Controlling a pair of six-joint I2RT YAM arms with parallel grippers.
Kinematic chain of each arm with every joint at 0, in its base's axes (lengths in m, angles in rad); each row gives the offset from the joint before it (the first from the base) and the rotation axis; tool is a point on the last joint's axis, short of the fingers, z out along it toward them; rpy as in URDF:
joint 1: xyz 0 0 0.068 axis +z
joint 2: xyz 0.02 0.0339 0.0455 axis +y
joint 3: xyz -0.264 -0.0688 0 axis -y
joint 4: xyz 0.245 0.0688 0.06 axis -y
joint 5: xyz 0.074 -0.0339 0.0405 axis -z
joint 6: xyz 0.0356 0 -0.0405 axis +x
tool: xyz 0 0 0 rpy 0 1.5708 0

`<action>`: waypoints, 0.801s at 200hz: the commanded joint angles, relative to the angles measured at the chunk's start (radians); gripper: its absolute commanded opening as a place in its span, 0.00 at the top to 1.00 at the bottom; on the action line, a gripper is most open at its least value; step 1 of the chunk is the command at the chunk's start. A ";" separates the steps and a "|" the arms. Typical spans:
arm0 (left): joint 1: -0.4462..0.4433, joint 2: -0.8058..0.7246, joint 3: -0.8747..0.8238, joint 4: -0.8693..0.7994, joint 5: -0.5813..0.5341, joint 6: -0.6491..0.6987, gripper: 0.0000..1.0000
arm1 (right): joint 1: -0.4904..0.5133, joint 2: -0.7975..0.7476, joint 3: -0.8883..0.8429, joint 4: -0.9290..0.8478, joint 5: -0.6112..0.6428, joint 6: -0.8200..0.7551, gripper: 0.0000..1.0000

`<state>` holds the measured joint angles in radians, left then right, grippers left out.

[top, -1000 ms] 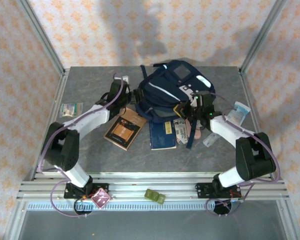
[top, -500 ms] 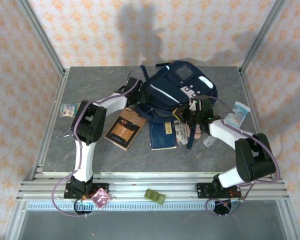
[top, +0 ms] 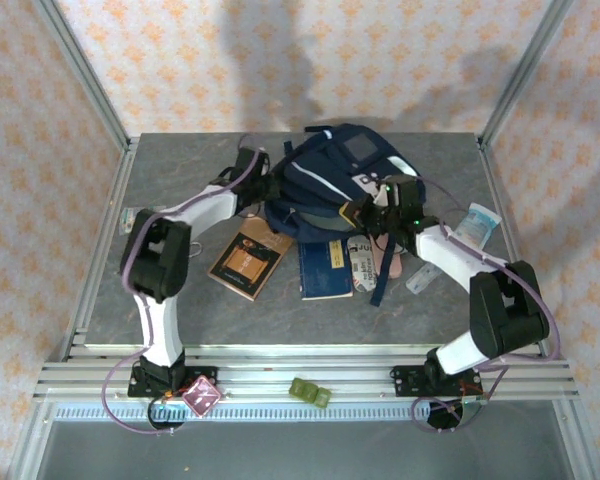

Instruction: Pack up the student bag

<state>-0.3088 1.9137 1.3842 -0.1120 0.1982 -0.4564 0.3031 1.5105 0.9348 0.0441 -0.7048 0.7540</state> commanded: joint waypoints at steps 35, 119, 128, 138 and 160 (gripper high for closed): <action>0.025 -0.353 -0.279 0.171 -0.015 -0.123 1.00 | -0.033 0.152 0.214 0.051 0.123 -0.003 1.00; -0.065 -0.397 -0.573 0.461 0.048 -0.269 1.00 | 0.021 0.219 0.093 0.223 -0.003 0.163 0.58; -0.076 -0.395 -0.582 0.477 0.044 -0.273 1.00 | 0.031 0.225 0.057 0.275 -0.021 0.206 0.56; -0.086 -0.393 -0.587 0.490 0.044 -0.275 1.00 | 0.048 0.234 0.025 0.328 -0.028 0.249 0.55; -0.096 -0.384 -0.590 0.504 0.047 -0.270 1.00 | 0.078 0.263 0.016 0.354 -0.022 0.285 0.54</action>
<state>-0.3584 1.5406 0.7883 0.2665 0.1299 -0.7269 0.3378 1.7409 0.9569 0.2565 -0.7364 0.9527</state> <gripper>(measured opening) 0.105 0.456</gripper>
